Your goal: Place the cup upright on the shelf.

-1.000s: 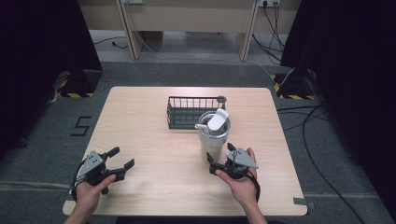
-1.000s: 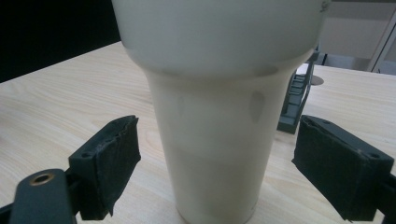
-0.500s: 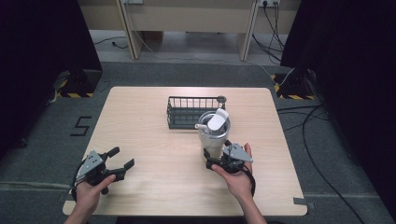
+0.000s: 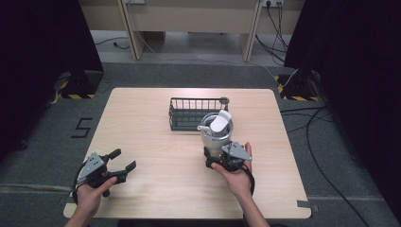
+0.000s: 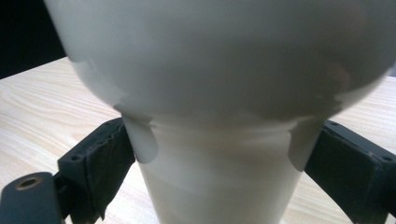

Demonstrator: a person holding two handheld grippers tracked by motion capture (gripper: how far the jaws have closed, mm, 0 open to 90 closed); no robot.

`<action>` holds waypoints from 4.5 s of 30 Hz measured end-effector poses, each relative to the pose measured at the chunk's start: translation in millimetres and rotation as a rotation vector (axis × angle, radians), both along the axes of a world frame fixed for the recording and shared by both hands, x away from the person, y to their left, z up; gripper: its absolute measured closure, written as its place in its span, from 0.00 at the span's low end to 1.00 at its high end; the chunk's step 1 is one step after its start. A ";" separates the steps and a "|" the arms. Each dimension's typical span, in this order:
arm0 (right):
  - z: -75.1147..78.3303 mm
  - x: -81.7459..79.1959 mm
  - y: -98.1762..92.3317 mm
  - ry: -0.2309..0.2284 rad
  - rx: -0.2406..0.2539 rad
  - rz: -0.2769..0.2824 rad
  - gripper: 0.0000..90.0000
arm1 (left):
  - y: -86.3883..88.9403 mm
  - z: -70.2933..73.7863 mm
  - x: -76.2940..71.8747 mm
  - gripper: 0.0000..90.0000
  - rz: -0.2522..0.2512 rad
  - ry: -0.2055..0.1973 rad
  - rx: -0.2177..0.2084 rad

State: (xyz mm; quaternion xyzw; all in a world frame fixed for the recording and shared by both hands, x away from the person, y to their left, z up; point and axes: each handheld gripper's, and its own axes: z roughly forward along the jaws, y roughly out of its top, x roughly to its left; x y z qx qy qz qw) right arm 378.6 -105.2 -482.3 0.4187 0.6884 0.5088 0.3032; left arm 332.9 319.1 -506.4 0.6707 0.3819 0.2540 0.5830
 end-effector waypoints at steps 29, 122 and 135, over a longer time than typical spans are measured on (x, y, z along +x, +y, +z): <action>-8.6 17.6 10.3 -0.045 -0.004 -0.007 0.11 | -1.6 -0.1 0.4 0.16 -0.017 0.003 -0.012; 73.7 79.4 19.1 -0.091 0.027 -0.053 0.12 | 0.8 0.9 0.1 0.16 -0.010 0.001 -0.024; 86.9 90.5 23.6 -0.103 0.032 -0.056 0.12 | 0.7 1.0 0.1 0.16 -0.009 0.000 -0.028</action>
